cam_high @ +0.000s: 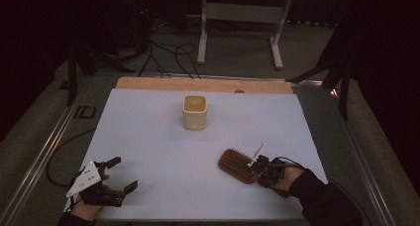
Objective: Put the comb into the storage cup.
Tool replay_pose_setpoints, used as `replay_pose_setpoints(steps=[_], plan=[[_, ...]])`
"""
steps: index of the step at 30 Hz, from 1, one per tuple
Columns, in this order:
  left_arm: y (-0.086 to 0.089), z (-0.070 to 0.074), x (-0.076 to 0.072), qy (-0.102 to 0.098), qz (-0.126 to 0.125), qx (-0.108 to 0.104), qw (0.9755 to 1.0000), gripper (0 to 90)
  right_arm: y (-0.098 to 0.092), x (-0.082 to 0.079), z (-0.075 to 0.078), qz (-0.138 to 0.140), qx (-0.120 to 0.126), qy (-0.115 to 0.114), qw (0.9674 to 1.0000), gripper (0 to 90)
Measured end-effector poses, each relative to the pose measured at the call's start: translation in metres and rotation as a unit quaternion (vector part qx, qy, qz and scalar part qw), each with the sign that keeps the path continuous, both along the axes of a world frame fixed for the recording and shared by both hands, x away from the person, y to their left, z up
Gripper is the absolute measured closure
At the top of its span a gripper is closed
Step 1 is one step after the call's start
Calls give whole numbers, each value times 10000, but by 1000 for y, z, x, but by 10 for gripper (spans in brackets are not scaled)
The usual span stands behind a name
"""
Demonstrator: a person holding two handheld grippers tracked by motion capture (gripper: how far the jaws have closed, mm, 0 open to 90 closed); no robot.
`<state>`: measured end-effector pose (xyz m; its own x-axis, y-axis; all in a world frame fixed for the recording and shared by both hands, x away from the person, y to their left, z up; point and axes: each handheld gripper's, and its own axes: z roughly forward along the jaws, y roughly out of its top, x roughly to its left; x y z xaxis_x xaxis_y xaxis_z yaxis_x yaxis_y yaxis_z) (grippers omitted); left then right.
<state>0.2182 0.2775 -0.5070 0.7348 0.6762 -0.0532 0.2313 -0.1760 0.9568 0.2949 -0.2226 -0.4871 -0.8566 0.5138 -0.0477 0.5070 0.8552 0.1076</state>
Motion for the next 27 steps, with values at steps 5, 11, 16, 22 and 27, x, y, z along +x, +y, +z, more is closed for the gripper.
replay_pose_setpoints(steps=[5,11,16,22,27], plan=[[0,0,0,5,3,4,10000,1,-2,-5,0,-10,89,-161,9998,733],[-1,0,1,22,21,1,10000,1,-6,-6,1,-68,299,-239,9992,735],[-1,-1,1,34,23,-3,10000,1,-7,-6,5,-174,625,-324,9974,735],[-1,-1,2,40,24,-6,10000,1,-3,-8,9,-198,833,-465,9952,734],[-1,-1,2,48,26,-11,10000,0,0,-8,14,-372,1196,-623,9902,735]])
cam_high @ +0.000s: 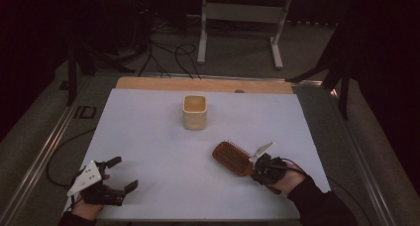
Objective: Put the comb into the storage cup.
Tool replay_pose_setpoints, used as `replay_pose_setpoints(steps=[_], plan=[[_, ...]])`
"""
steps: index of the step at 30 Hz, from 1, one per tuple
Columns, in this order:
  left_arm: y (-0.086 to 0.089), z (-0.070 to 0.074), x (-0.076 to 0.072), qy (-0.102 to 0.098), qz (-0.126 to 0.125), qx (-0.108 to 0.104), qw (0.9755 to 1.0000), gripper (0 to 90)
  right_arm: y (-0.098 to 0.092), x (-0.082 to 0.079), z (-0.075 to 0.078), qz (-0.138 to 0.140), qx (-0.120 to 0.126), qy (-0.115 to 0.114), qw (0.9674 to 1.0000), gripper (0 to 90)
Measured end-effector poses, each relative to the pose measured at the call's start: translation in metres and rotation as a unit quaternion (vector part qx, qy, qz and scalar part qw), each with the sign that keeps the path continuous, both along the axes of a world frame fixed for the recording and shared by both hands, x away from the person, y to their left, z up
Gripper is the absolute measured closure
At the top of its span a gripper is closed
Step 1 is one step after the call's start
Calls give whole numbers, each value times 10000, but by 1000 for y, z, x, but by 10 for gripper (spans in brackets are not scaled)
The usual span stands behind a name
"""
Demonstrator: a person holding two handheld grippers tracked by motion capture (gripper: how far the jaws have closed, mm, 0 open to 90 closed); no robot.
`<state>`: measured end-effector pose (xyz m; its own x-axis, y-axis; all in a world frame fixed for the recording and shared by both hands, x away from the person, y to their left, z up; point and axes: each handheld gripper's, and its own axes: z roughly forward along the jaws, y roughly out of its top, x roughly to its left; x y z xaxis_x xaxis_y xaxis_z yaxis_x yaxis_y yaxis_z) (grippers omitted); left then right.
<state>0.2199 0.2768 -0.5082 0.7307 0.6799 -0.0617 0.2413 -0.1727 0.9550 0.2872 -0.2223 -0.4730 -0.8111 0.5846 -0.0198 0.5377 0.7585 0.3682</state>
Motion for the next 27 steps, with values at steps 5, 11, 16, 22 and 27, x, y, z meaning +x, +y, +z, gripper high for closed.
replay_pose_setpoints(steps=[5,11,16,22,27], plan=[[0,0,0,1,-3,14,10000,1,5,-2,7,-68,414,-160,9990,734],[0,0,0,4,2,8,10000,1,11,-4,12,-191,848,-498,9950,734],[0,0,0,4,-1,16,10000,1,13,-7,13,-247,1217,-545,9908,734],[0,0,0,0,-11,46,10000,1,19,-9,8,-282,1412,-758,9867,734],[0,-1,0,22,-6,15,10000,1,23,-13,6,-328,1480,-1013,9832,734]])
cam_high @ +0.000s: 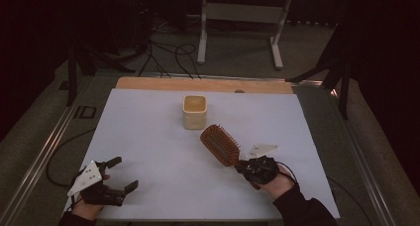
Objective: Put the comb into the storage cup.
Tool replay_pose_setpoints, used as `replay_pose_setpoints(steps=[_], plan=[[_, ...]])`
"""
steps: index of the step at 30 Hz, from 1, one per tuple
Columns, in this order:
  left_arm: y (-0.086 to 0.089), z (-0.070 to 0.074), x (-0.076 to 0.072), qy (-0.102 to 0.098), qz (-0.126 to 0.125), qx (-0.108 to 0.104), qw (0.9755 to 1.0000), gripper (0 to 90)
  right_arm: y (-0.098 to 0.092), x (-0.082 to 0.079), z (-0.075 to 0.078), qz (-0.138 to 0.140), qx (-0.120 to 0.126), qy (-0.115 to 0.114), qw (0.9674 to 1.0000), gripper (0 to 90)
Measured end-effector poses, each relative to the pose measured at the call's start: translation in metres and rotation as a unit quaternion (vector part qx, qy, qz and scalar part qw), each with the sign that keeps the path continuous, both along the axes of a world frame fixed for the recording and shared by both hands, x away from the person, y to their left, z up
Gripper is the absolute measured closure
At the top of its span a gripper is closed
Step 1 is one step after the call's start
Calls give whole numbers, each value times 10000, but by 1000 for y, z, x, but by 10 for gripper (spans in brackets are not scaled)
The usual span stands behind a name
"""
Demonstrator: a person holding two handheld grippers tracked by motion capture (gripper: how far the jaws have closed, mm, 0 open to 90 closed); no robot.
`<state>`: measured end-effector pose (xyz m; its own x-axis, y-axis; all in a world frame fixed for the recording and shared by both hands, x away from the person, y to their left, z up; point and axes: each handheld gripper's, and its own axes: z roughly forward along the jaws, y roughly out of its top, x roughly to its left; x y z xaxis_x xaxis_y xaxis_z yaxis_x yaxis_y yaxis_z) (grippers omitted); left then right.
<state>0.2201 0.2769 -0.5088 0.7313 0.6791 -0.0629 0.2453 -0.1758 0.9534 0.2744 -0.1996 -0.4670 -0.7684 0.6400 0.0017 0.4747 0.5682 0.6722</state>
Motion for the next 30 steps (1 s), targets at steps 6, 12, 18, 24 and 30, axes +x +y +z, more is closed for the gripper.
replay_pose_setpoints(steps=[6,12,18,24,30], plan=[[0,0,0,13,-11,8,10000,1,4,-4,-6,-18,89,-124,9999,733],[-2,-1,1,61,-2,-10,10000,1,6,-8,-7,43,221,-429,9988,733],[-3,-1,1,72,-35,-18,10000,1,9,-10,-7,7,303,-653,9974,733],[-4,-1,2,96,-45,-30,9999,1,8,-9,-7,22,369,-828,9959,733],[-5,-1,2,110,-43,-62,9999,1,10,-12,-4,-9,508,-1074,9929,733]])
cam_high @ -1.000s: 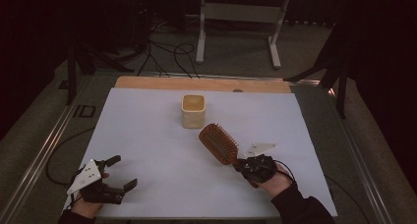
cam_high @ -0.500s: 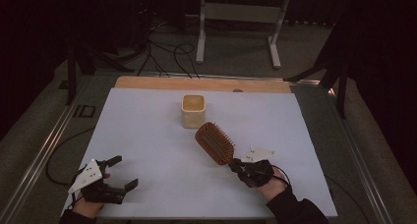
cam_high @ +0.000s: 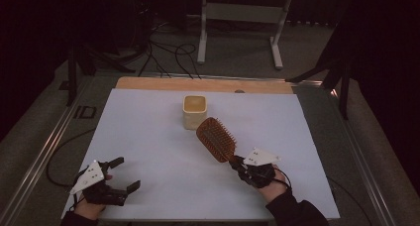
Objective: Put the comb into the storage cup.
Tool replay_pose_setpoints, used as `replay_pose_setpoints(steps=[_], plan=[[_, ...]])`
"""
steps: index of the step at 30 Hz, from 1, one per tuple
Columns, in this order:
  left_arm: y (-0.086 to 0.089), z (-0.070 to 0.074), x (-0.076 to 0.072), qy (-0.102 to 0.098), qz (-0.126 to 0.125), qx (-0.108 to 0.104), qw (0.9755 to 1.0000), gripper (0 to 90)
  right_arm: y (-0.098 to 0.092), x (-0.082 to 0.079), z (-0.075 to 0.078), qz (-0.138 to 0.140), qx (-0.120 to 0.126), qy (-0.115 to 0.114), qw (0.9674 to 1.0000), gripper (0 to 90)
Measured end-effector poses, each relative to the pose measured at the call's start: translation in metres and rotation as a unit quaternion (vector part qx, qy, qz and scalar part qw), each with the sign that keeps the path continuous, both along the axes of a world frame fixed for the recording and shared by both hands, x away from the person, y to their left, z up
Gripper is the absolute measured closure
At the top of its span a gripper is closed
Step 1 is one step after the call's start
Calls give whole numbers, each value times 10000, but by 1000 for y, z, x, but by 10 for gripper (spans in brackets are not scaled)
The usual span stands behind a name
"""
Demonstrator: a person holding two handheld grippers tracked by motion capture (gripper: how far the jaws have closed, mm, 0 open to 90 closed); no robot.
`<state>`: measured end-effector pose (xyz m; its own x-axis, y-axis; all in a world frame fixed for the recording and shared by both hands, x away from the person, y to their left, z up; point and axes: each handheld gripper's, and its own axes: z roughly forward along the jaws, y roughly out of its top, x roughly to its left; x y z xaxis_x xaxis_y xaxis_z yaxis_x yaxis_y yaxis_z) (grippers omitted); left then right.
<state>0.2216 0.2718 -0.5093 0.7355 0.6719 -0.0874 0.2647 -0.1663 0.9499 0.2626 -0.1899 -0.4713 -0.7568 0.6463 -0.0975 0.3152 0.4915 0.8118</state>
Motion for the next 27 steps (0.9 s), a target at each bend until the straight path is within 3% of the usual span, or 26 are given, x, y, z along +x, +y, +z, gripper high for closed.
replay_pose_setpoints(steps=[5,9,16,19,22,23,24,27], plan=[[-2,2,1,55,83,-2,10000,1,-1,-2,2,-75,133,-61,9999,733],[-5,6,2,58,126,60,9999,1,0,-3,1,-55,87,-71,9999,733],[-23,35,5,123,-63,289,9995,1,-2,-2,3,-170,89,-113,9998,733],[-28,45,6,160,-132,298,9993,1,-3,-2,4,-211,109,-112,9997,733],[-39,65,9,150,-241,285,9992,1,-3,-3,5,-234,73,-154,9996,733],[-39,65,9,150,-241,285,9992,1,-3,-3,5,-234,73,-154,9996,733],[-44,75,11,145,-298,221,9992,1,-3,-3,6,-237,69,-173,9995,734],[-49,86,13,150,-329,186,9992,1,-3,-4,7,-248,87,-192,9995,733]])
